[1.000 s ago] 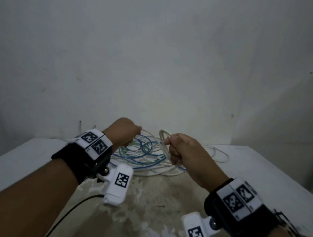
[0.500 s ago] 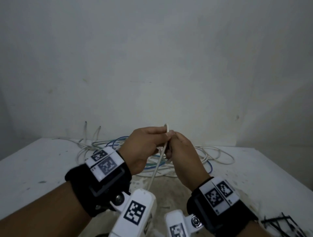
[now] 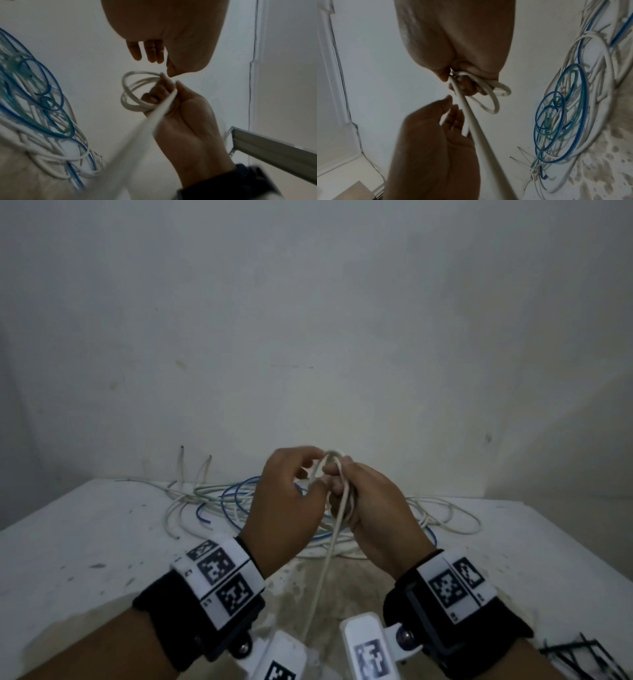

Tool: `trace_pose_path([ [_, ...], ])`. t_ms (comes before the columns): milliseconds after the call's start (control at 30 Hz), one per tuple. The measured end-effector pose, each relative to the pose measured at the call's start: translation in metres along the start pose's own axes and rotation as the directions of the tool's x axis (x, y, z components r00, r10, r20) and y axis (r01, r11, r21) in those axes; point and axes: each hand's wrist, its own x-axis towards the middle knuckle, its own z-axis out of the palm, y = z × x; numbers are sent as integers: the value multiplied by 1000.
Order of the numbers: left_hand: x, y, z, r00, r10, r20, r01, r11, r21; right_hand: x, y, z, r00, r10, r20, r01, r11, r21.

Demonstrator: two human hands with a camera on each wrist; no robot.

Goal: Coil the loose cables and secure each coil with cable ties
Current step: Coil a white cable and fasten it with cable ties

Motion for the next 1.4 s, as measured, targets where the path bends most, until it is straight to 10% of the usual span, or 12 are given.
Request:
trace_pose_path([
  [133, 9, -15, -9, 957, -223, 188, 256, 951, -173, -1, -13, -2, 991, 40, 128, -63, 981, 182],
  [467, 4, -27, -17, 924, -256, 283, 379, 706, -598, -3, -12, 0, 987, 93, 130, -131, 937, 323],
  [800, 8, -10, -48, 749, -244, 616, 612, 610, -503, -9, -14, 2, 934, 162, 317, -132, 985, -116],
  [967, 2, -5, -45, 836, -160, 525, 294, 938, -182, -10, -9, 15, 952, 191, 241, -101, 935, -340],
  [1133, -10, -12, -46, 907, 124, 403, -152, 988, 39, -9, -9, 21, 968, 181, 176, -102, 917, -385],
  [1400, -5, -28, -56, 994, -16, 107, 15, 1000, 15, -6, 1, 17, 933, -175, 315, 335, 745, -577],
])
